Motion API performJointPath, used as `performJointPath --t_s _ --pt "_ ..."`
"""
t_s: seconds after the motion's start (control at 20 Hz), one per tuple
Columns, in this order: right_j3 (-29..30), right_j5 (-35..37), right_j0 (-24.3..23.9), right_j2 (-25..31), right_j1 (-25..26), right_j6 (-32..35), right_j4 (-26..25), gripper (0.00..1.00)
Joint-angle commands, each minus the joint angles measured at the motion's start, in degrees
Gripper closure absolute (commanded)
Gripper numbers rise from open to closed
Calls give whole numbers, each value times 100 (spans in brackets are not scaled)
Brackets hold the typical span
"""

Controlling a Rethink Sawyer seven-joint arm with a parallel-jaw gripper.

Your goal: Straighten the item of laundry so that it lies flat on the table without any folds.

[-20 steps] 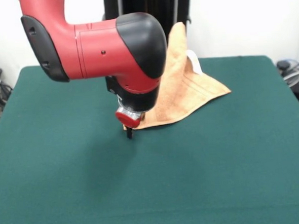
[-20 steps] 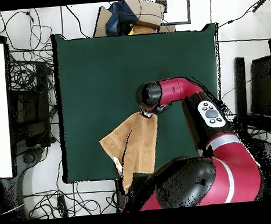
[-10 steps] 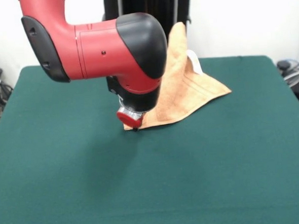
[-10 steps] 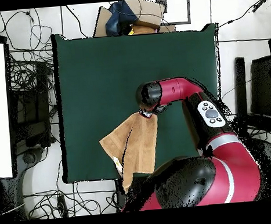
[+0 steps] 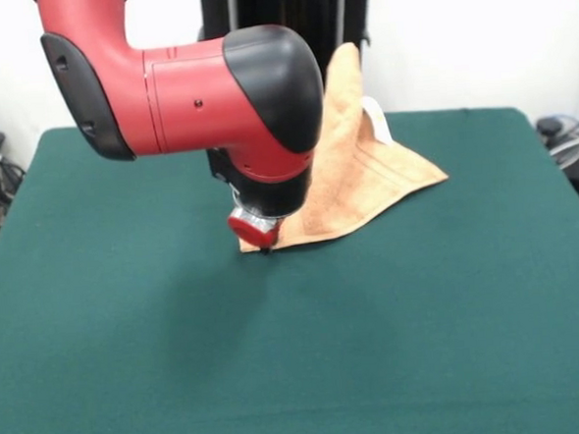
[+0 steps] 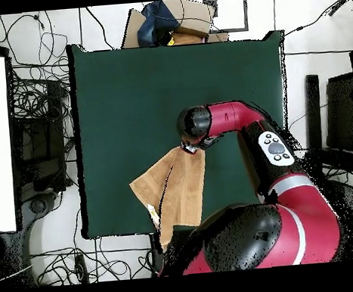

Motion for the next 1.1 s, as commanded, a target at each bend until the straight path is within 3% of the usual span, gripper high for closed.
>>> performJointPath --t_s 0.05,1.05,1.1 --pt "279 -82 63 242 227 14 138 100" --pt "279 26 215 290 255 -21 182 100" --pt "279 33 218 292 255 -33 180 0"
